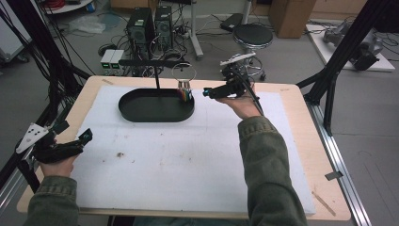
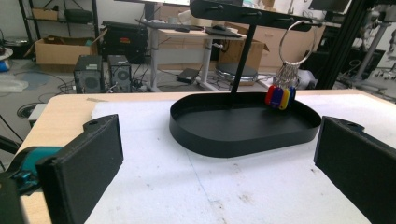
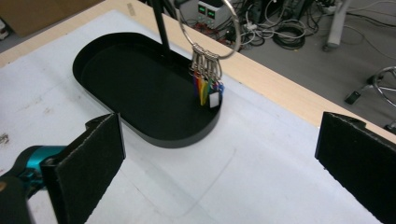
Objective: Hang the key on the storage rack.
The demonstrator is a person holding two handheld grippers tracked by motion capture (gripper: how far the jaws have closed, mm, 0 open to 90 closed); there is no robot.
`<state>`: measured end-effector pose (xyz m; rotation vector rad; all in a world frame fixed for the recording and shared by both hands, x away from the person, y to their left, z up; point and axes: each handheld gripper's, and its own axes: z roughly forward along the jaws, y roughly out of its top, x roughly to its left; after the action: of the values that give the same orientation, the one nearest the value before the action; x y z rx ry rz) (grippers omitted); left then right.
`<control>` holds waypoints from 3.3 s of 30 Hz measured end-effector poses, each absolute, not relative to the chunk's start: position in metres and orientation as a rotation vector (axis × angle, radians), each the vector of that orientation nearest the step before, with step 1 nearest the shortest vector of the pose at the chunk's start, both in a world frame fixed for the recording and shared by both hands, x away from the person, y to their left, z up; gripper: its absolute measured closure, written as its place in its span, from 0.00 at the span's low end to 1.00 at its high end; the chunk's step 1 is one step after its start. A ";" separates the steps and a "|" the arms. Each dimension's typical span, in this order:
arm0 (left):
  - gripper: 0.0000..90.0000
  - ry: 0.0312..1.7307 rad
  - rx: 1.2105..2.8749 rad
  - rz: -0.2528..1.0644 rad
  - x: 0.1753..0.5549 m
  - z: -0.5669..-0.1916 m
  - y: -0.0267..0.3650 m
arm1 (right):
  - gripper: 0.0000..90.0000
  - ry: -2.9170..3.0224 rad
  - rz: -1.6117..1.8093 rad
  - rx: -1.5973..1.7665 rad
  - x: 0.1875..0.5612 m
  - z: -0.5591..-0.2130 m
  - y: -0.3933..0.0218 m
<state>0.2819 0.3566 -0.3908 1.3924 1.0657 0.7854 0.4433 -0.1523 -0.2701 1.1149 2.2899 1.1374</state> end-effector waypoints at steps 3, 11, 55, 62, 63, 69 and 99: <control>0.02 1.065 1.393 0.784 0.282 -0.391 0.356 | 0.01 2.279 1.126 1.123 0.439 -0.270 -0.161; 0.02 1.068 1.392 0.785 0.281 -0.391 0.356 | 0.01 2.239 1.146 1.140 0.420 -0.275 -0.191; 0.02 1.062 1.412 0.890 0.274 -0.391 0.354 | 0.01 1.924 1.258 1.213 0.318 -0.347 -0.269; 0.02 1.059 1.398 0.899 0.273 -0.391 0.355 | 0.01 1.865 1.270 1.222 0.305 -0.361 -0.277; 0.02 1.059 1.397 0.900 0.273 -0.392 0.355 | 0.01 1.853 1.267 1.221 0.303 -0.363 -0.279; 0.02 1.064 1.396 0.890 0.272 -0.393 0.356 | 0.01 1.735 1.274 1.259 0.292 -0.374 -0.290; 0.02 1.066 1.362 0.904 0.266 -0.395 0.355 | 0.01 1.444 1.248 1.299 0.249 -0.398 -0.306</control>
<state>0.2658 0.3550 -0.3948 1.3623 1.0660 0.9038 0.2493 -0.3056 -0.3981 1.2990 1.4441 1.2477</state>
